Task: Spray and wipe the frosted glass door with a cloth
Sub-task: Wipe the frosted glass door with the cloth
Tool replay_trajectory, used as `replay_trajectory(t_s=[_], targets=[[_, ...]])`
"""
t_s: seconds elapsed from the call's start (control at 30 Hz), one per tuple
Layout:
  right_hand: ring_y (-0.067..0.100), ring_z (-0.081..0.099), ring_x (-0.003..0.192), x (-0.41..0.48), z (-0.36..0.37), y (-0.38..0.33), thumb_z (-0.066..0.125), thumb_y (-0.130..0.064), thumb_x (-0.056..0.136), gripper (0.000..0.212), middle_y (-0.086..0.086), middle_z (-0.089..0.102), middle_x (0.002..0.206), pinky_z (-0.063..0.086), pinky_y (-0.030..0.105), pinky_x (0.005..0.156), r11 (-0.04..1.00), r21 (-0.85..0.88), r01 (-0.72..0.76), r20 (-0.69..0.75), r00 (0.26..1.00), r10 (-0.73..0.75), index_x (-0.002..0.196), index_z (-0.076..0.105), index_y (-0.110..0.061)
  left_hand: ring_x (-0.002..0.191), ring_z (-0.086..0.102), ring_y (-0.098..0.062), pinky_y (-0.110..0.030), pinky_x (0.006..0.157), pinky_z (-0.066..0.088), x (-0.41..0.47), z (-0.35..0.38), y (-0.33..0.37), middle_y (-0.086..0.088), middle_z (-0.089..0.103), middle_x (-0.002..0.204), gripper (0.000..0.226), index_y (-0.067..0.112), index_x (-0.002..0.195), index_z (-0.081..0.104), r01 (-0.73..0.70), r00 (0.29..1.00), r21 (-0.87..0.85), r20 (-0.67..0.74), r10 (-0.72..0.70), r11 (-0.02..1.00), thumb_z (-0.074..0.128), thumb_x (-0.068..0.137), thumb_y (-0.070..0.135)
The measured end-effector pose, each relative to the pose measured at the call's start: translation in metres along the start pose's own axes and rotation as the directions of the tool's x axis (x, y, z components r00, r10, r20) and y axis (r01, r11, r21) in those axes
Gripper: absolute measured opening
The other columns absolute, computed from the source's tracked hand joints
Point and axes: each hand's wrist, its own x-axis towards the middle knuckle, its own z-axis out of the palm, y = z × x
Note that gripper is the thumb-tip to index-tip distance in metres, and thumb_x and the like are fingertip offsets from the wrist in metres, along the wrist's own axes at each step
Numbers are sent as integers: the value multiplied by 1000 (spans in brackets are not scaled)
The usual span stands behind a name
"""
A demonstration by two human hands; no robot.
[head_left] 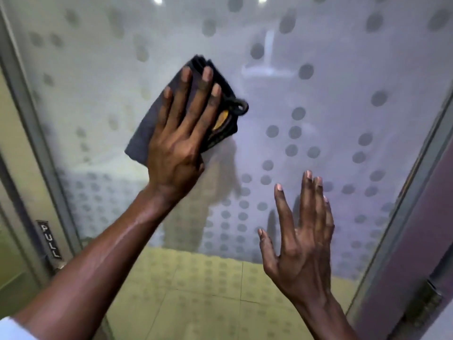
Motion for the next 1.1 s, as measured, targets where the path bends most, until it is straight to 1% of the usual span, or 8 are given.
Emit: replay_trajectory(t_s=[0.23, 0.37, 0.43, 0.53, 0.73, 0.87, 0.97, 1.1], targets=[[50, 10, 167, -4, 12, -2, 70, -41, 91, 91, 28, 8, 180, 27, 73, 128, 997, -74, -5, 10, 1000, 6, 169, 32, -13, 170, 22, -43, -57, 141, 18, -126, 4, -21, -13, 25, 181, 93, 5, 169, 37, 31, 993, 64, 114, -39, 997, 39, 81, -27], [50, 15, 166, -3, 16, -7, 71, -41, 89, 88, 29, 12, 179, 29, 73, 127, 997, -76, -22, -26, 999, 20, 166, 39, -10, 164, 35, -44, -56, 135, 32, -112, -10, -46, -13, 40, 173, 56, 7, 163, 46, -73, 988, 18, 139, 70, 997, 24, 114, -7], [49, 17, 166, 1, 18, -13, 72, -42, 88, 86, 29, 15, 178, 29, 72, 127, 997, -48, -56, -67, 996, 52, 163, 44, -7, 163, 37, -44, -57, 133, 37, -96, -17, -64, -11, 41, 174, 54, 8, 164, 45, -115, 985, 30, 137, 110, 993, 24, 116, -5], [49, 21, 165, 8, 21, -31, 74, -42, 88, 85, 31, 21, 176, 31, 71, 126, 996, -13, -87, -121, 989, 85, 158, 50, -1, 168, 31, -42, -60, 136, 32, -67, -24, -103, -13, 33, 179, 64, 8, 170, 38, -125, 987, 55, 104, 119, 991, 38, 109, -14], [46, 25, 165, 23, 29, -85, 73, -39, 94, 78, 26, 26, 176, 33, 68, 127, 993, 51, 104, -84, 991, -100, 161, 47, -8, 167, 25, -53, -67, 137, 21, -16, -39, -137, -27, 33, 177, 93, -3, 168, 38, 93, 996, -31, 0, -93, 995, 49, 78, -24], [44, 19, 167, 28, 42, -107, 73, -38, 95, 80, 24, 21, 178, 30, 65, 130, 988, 53, 147, -29, 989, -146, 164, 43, -12, 167, 23, -55, -69, 137, 19, -57, -29, -116, -29, 31, 177, 82, -6, 166, 38, 173, 985, -73, -4, -174, 982, 46, 86, -20], [44, 19, 167, 24, 53, -114, 73, -40, 94, 83, 24, 19, 179, 32, 65, 129, 992, 38, 117, -23, 993, -116, 164, 41, -10, 170, 17, -49, -65, 139, 16, -125, -19, -105, -19, 23, 180, 71, 0, 168, 37, 206, 978, -70, 53, -203, 976, 37, 98, -15], [45, 22, 166, 23, 62, -117, 71, -42, 95, 86, 25, 21, 178, 34, 66, 127, 996, -9, 93, -40, 995, -93, 164, 39, -4, 172, 14, -43, -60, 141, 16, -179, -21, -114, -9, 16, 185, 106, 6, 172, 29, 170, 975, 9, 142, -169, 985, 44, 72, -27]])
